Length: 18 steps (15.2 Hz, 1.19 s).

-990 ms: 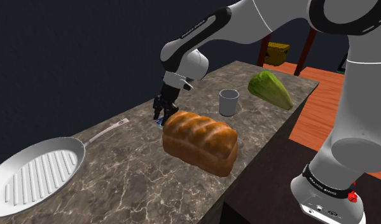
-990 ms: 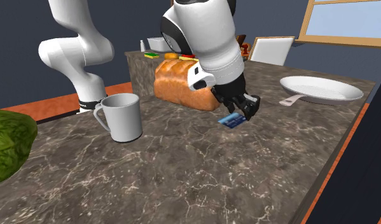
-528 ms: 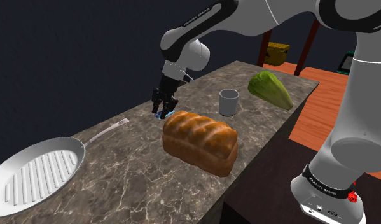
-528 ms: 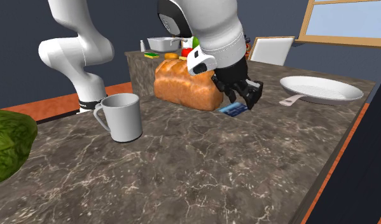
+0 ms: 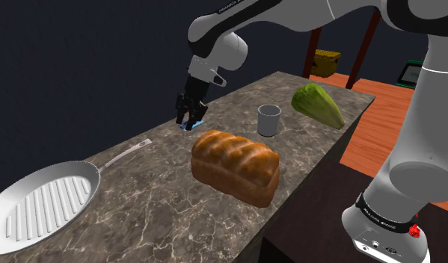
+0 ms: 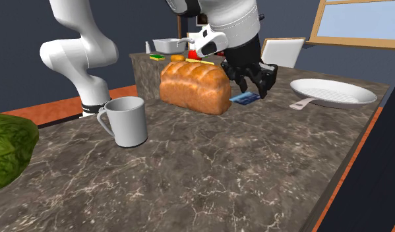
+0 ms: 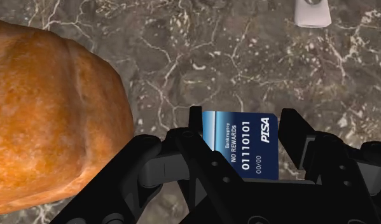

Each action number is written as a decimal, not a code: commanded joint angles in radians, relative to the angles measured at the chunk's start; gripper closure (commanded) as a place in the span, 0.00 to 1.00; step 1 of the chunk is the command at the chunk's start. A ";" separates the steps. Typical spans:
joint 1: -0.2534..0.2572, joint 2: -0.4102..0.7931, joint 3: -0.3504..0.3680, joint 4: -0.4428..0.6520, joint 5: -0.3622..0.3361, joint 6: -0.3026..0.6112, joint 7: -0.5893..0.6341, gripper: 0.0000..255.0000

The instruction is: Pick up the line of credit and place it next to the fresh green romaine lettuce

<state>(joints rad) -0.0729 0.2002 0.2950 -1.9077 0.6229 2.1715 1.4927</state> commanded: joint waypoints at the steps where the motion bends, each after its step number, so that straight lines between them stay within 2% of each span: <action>1: -0.003 -0.014 -0.002 0.009 -0.004 -0.022 0.011 1.00; 18: -0.012 -0.074 -0.010 0.152 -0.045 -0.200 0.119 1.00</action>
<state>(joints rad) -0.0854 0.1271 0.2847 -1.7677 0.5812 1.9825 1.6037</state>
